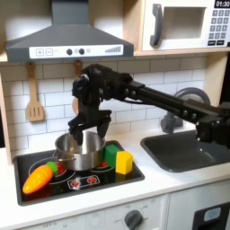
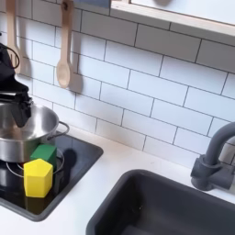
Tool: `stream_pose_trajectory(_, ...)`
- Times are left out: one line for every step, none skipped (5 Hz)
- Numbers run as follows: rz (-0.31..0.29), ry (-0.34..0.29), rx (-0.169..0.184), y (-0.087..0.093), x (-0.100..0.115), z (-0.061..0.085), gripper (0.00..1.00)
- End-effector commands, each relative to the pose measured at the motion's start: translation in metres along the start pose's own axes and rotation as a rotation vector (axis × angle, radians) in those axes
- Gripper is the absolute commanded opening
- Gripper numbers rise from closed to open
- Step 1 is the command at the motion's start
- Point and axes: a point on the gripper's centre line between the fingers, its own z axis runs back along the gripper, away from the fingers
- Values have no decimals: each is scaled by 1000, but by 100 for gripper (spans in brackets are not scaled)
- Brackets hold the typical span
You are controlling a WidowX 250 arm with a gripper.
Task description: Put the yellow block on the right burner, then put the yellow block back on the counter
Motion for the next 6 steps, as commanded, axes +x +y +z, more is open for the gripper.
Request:
stream_pose_trajectory(22,153,27,-10,-18,14,100)
stream_pose_trajectory(64,220,9,-21,-30,26,100)
stream_pose_trajectory(116,274,-28,-31,-48,28,100)
stream_pose_trajectory(114,283,-21,-37,-62,29,100)
stream_pose_trajectory(106,243,-8,-52,-77,34,100)
stream_pose_trajectory(120,167,23,-59,-85,33,100)
